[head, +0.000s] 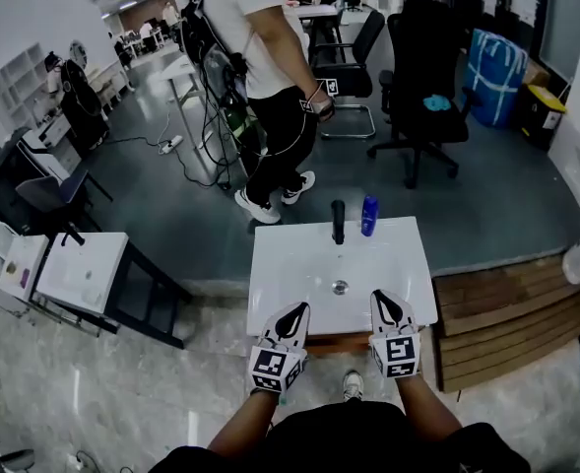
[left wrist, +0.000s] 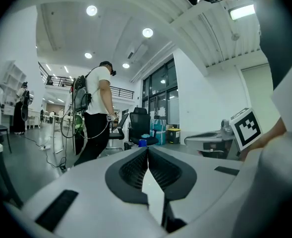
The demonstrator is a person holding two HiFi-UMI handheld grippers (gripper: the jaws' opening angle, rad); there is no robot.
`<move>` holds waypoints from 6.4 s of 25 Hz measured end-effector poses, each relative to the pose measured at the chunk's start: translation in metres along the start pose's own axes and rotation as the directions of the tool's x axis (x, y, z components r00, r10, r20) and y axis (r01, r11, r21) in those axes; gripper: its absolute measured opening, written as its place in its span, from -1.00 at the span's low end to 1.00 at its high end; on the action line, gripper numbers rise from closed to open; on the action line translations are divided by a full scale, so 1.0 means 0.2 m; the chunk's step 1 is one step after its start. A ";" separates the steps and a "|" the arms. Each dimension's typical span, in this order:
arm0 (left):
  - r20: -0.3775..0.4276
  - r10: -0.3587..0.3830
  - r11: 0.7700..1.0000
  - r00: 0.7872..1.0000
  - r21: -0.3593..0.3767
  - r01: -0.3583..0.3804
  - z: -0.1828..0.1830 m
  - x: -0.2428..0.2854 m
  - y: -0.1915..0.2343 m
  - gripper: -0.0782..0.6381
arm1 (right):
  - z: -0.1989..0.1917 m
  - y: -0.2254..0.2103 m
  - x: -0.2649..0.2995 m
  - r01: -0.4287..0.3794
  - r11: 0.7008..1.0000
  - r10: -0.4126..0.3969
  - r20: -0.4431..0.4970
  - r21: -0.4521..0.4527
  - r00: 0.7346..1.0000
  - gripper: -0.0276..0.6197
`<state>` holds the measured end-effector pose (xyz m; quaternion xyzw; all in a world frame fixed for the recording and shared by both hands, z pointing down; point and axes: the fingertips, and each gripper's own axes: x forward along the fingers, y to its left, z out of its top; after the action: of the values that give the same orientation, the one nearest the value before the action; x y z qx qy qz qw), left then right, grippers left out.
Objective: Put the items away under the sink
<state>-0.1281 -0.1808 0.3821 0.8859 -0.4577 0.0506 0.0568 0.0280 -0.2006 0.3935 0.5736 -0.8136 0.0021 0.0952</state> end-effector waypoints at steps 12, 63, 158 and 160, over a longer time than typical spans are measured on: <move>-0.029 0.058 0.998 0.998 -0.012 -0.059 -0.03 0.48 0.10 -0.72 | -0.10 -0.31 0.49 -0.088 0.996 0.087 -0.045 -0.024 0.995 -0.85; -0.111 0.150 0.988 0.982 -0.016 -0.153 -0.15 0.74 0.28 -0.72 | -0.44 -0.64 1.49 -0.121 0.992 0.122 -0.198 0.017 0.973 -0.41; 0.011 0.144 0.987 0.989 0.075 -0.145 -2.69 0.11 0.04 -0.72 | -2.36 0.53 -0.08 0.007 0.999 -0.010 0.071 0.041 0.997 -0.41; -0.018 0.162 0.984 0.987 0.072 -0.160 -2.74 0.12 0.07 -0.72 | -2.39 0.54 -0.07 0.010 0.999 -0.013 0.060 0.044 0.998 -0.41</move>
<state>-0.1454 -0.1274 0.9289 0.8468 -0.5249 0.0818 0.0268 0.0039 -0.0975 0.8720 0.5799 -0.8126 0.0021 0.0579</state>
